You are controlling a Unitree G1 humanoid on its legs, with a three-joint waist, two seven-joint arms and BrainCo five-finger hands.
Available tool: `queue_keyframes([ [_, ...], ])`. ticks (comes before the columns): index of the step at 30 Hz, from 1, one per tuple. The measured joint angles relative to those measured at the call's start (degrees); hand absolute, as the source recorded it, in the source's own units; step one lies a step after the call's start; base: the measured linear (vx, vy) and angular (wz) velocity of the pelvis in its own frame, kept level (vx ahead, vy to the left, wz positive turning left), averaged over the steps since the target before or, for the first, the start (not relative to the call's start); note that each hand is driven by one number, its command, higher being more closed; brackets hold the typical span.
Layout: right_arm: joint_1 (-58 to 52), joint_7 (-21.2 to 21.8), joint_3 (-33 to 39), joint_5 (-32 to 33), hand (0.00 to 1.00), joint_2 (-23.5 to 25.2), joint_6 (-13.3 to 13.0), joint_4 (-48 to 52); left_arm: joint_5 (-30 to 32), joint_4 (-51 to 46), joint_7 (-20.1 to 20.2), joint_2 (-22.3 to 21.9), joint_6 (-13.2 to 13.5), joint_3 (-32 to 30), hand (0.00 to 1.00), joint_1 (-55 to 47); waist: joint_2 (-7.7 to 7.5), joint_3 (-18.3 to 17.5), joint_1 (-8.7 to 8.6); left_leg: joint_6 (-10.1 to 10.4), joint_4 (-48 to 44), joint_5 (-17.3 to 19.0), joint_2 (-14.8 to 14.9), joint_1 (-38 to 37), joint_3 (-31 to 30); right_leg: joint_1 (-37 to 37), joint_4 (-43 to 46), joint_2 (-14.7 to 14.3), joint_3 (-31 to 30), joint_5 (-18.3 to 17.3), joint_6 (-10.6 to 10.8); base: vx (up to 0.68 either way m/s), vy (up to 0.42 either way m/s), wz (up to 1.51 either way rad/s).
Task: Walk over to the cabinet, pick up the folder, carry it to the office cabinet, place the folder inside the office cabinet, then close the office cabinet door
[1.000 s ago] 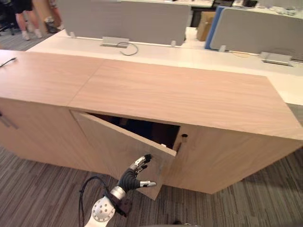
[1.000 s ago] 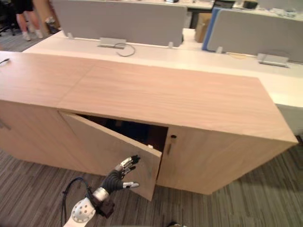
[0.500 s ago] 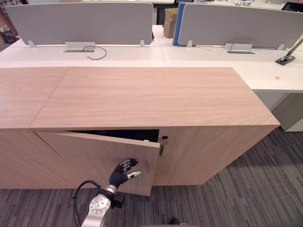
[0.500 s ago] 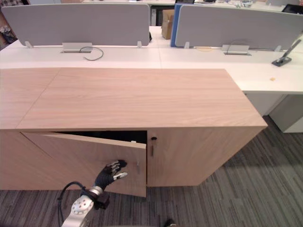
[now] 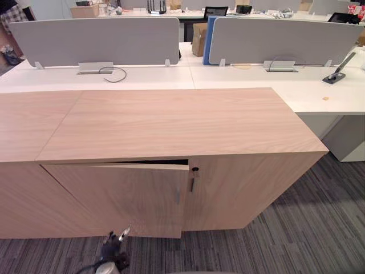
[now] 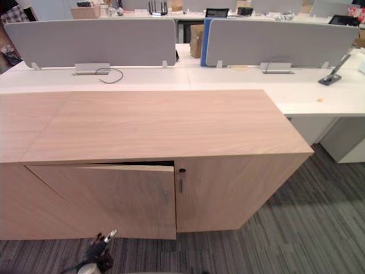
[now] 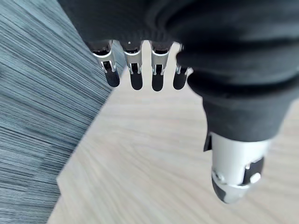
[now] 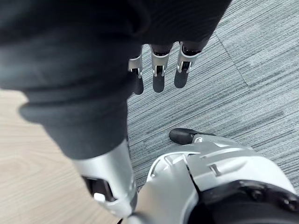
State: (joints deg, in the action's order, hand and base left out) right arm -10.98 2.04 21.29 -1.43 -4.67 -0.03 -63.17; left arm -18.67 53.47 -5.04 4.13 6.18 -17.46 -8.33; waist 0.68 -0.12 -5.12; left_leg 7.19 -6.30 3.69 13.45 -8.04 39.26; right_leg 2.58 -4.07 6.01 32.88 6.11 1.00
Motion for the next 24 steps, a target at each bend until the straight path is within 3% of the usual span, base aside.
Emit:
queue_keyframes([
  [3,0.0,0.0,2.4,0.0,0.00,0.8,0.1,0.0,-1.5,6.1,0.9,-0.6,-0.9,-7.8,0.00,-2.1,-0.03,0.2,0.24,-0.4,-0.9,1.0,0.5,0.1,-0.6,0.8,-0.9,-0.3,0.3,0.1,0.2,-0.02,-0.047,0.04],
  [7,0.2,0.2,4.3,0.0,0.00,0.9,0.1,-0.6,-4.7,7.9,1.5,-1.7,-1.4,-18.6,0.00,-5.0,-0.02,0.9,1.92,-0.8,-6.7,3.9,3.3,1.6,-1.3,1.5,-0.7,-1.4,0.4,-0.3,-0.1,0.02,-0.065,0.01],
  [8,0.4,0.2,4.4,0.1,0.00,0.9,0.1,-0.7,-5.5,7.9,1.5,-2.0,-1.4,-19.9,0.00,-5.3,-0.06,1.2,2.45,-1.0,-8.3,4.1,3.8,2.3,-2.2,1.5,-0.9,-1.6,0.4,-0.8,-0.2,0.03,-0.064,-0.03],
  [9,1.1,0.2,4.2,0.1,0.00,1.0,0.1,-1.1,-7.7,7.9,1.2,-2.4,-1.4,-21.7,0.00,-5.5,-0.24,1.9,3.18,-1.9,-13.6,4.4,4.7,5.0,-7.5,1.4,-0.8,-1.7,0.0,-0.9,-0.4,0.02,-0.080,-0.04],
  [10,2.5,0.2,3.2,0.1,0.00,0.8,0.0,-1.5,-9.1,7.9,0.9,-3.0,-1.3,-22.3,0.00,-5.7,-1.32,2.9,4.17,-3.2,-20.7,6.1,4.1,10.1,-17.1,1.7,-0.5,-0.8,-0.5,-0.9,-0.6,0.01,-0.050,-0.11],
  [11,3.1,0.2,2.6,0.1,0.00,0.6,0.0,-1.8,-9.5,7.9,0.9,-3.7,-1.3,-22.2,0.00,-5.7,-1.29,3.6,4.84,-2.9,-21.4,7.7,1.9,11.3,-22.7,1.8,-0.3,-0.2,-1.3,-0.8,-0.7,-0.02,0.063,-0.39],
  [12,4.3,0.1,1.8,0.2,0.00,-0.6,-0.1,-2.7,-10.2,7.9,1.0,-5.7,-1.3,-21.8,0.00,-6.4,-0.53,5.3,6.73,-1.8,-18.4,10.4,-4.9,11.9,-34.8,1.8,1.0,1.2,-3.3,-0.8,-0.6,-0.04,0.145,-0.47],
  [13,4.6,0.2,1.5,0.2,0.00,-0.8,-0.1,-2.9,-10.4,7.9,1.0,-6.4,-1.3,-21.6,0.00,-6.7,0.02,5.5,7.20,-1.9,-16.2,10.5,-6.7,11.9,-38.4,1.8,1.3,1.3,-3.7,-0.8,-0.5,-0.04,0.209,-0.55],
  [14,4.6,0.1,1.2,0.2,0.00,-1.4,-0.2,-2.9,-11.2,7.9,1.2,-7.2,-1.2,-21.4,0.00,-7.8,1.39,5.6,8.06,-2.7,-13.2,7.2,-8.3,11.2,-43.4,2.0,1.8,0.4,-4.3,-1.0,0.4,-0.01,0.211,-0.34],
  [18,4.2,0.2,0.4,0.2,0.00,-0.1,-0.3,-3.0,-11.3,7.8,2.1,-6.5,-1.1,-20.7,0.00,-8.4,-1.11,4.6,7.74,-4.0,-8.9,6.2,-10.5,9.7,-42.9,3.1,-0.2,1.9,-4.8,-0.1,1.8,0.05,0.101,0.04],
  [24,3.4,0.0,-2.6,0.7,0.00,0.2,-0.1,-2.7,-10.9,7.7,2.3,-6.7,-0.1,-16.0,0.00,-6.3,-1.57,2.9,7.13,-4.5,1.3,1.3,-12.6,5.8,-43.7,2.7,-0.7,3.5,-4.6,0.3,3.0,0.14,0.031,0.09],
])
